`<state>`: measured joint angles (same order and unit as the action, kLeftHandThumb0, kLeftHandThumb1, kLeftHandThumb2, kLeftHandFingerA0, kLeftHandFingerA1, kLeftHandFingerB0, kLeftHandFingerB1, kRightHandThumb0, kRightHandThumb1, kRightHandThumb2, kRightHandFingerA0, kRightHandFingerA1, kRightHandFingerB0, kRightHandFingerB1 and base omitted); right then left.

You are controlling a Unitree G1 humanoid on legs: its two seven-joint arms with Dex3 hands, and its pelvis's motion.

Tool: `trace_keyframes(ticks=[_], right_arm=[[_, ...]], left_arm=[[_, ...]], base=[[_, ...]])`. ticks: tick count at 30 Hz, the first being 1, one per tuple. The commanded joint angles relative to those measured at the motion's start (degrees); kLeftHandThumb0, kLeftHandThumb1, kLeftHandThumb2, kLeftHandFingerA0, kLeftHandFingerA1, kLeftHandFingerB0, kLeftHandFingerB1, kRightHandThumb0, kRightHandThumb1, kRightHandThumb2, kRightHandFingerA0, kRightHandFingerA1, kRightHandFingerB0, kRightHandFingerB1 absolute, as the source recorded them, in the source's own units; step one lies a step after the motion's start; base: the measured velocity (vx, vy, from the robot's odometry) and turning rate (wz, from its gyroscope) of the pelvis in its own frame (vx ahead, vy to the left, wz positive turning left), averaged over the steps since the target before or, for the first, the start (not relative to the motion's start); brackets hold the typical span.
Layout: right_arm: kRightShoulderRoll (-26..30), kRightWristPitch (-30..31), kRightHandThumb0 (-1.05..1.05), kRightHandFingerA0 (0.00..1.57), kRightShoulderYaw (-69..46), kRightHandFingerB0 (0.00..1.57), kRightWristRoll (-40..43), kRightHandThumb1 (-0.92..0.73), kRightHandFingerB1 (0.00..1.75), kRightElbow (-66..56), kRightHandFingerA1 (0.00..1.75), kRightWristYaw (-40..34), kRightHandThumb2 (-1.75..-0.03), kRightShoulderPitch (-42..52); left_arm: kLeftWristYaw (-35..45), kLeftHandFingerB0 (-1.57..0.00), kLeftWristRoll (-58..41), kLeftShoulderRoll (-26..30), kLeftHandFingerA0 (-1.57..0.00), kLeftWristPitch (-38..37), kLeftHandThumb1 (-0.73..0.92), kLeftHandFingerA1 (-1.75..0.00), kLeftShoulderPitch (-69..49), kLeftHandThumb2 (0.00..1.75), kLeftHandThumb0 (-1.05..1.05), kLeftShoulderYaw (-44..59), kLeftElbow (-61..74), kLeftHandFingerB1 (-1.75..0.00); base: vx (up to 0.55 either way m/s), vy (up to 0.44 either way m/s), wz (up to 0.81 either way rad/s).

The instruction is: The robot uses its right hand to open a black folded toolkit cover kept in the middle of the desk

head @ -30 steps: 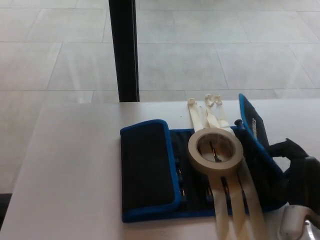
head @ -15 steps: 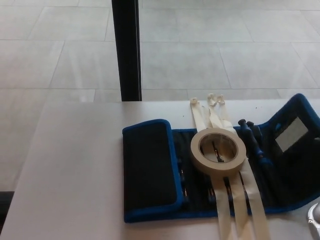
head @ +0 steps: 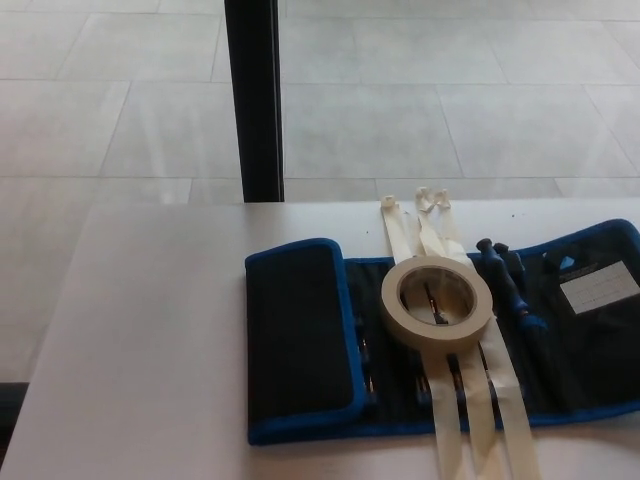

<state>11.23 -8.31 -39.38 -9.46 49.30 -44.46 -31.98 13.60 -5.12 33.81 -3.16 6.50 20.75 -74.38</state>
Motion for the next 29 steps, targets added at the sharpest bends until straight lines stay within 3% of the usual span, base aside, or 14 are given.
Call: trace_keyframes(ticks=[1,5,11,12,13,14,15,19,20,21,24,25,26,29], right_arm=[[16.9,10.3,-0.94,0.00,-25.3,0.00,33.1,-0.72,0.32,1.3,0.50,9.6,-1.07,-6.5],[24.4,13.1,-1.05,0.00,-23.4,0.00,28.1,-0.71,0.21,-2.5,0.31,15.3,-1.03,-2.7],[26.4,10.1,-0.86,0.23,-25.9,0.00,25.4,-0.64,0.28,1.4,0.84,16.0,-1.01,6.3],[26.6,9.3,-0.74,0.30,-27.3,0.00,26.4,-0.78,0.29,3.4,1.38,16.2,-0.64,7.2],[26.8,8.2,-0.74,0.30,-29.0,0.00,27.5,-0.78,0.29,5.9,1.38,16.4,-0.64,8.4],[27.0,7.8,-0.74,0.12,-30.4,0.02,27.9,-0.71,0.21,8.5,1.11,14.4,-0.63,9.2],[26.0,9.3,-0.76,0.00,-28.0,0.00,25.0,-0.87,0.06,10.3,0.31,15.2,-0.66,13.5],[23.4,8.1,-0.72,0.00,-30.3,0.00,27.9,-0.87,0.00,11.5,0.00,17.4,-0.66,16.0],[23.1,7.5,-0.73,0.00,-30.3,0.00,28.0,-0.88,0.00,12.5,0.19,17.5,-0.68,16.2],[22.5,7.3,-0.77,0.00,-29.8,0.00,27.6,-0.86,0.00,13.8,0.92,18.6,-0.71,17.3],[21.3,5.7,-0.74,0.00,-29.5,0.00,28.4,-0.86,0.00,14.5,0.98,20.6,-0.66,18.8],[21.1,6.0,-0.75,0.12,-29.0,0.00,28.3,-0.87,0.12,14.8,1.41,21.0,-0.62,19.4],[19.1,2.7,-0.67,0.45,-32.5,0.02,32.8,-0.80,0.40,13.8,1.31,23.9,-0.65,19.8],[19.2,2.5,-0.66,0.63,-32.4,0.03,32.9,-0.76,0.52,14.6,1.26,23.5,-0.64,20.2]], left_arm=[[-1.1,-0.28,0.6,1.0,-0.27,-0.8,0.92,-0.57,-1.4,0.76,-0.95,-0.7,0.0,-0.40],[-0.7,-0.24,0.3,1.2,-0.28,-0.5,0.92,-0.57,-1.0,0.75,-0.93,-0.4,-0.2,-0.39],[-0.4,-0.22,0.9,1.6,-0.26,-0.2,0.82,-0.58,-0.7,0.89,-1.03,-1.0,-0.1,-0.42],[-0.2,-0.25,0.9,1.7,-0.27,-0.4,0.92,-0.57,-0.8,0.76,-0.96,-1.0,-0.1,-0.39],[0.0,-0.25,1.0,1.8,-0.27,-0.6,0.92,-0.57,-1.0,0.76,-0.96,-1.1,0.0,-0.39],[0.0,-0.22,0.9,1.8,-0.27,-0.6,0.83,-0.59,-1.0,0.89,-1.01,-1.1,0.0,-0.42],[-0.2,-0.24,1.0,1.6,-0.28,-0.7,0.92,-0.58,-1.1,0.76,-0.94,-1.1,-0.2,-0.39],[0.1,-0.25,1.0,1.5,-0.24,-0.7,0.92,-0.55,-0.9,0.77,-0.94,-1.4,-0.3,-0.38],[-0.1,-0.23,1.1,1.5,-0.26,-0.5,0.85,-0.57,-0.8,0.85,-1.00,-1.5,-0.3,-0.40],[0.1,-0.23,0.9,1.5,-0.27,-0.4,0.84,-0.59,-0.8,0.85,-1.01,-1.4,-0.1,-0.42],[-0.1,-0.24,0.1,1.2,-0.29,-0.2,0.92,-0.58,-1.0,0.75,-0.95,-0.9,-0.1,-0.39],[-0.2,-0.26,-0.2,1.0,-0.31,-0.3,0.92,-0.58,-1.0,0.74,-0.94,-0.6,-0.2,-0.40],[-0.4,-0.23,-0.1,0.7,-0.29,-0.1,0.91,-0.56,-0.9,0.75,-0.95,-0.7,-0.5,-0.38],[-0.3,-0.25,0.4,0.6,-0.28,-0.4,0.92,-0.58,-1.2,0.77,-0.94,-1.2,-0.4,-0.39]], base=[[0.00,0.000,0.00],[0.00,0.000,0.00],[0.00,0.000,0.00],[0.00,0.000,0.00],[0.00,0.000,0.00],[0.00,0.000,0.00],[0.00,0.000,0.00],[0.00,0.000,0.00],[0.00,0.000,0.00],[0.00,0.000,-0.07],[0.00,0.000,0.00],[0.00,0.000,0.00],[0.00,0.000,0.00],[0.00,0.000,0.00]])
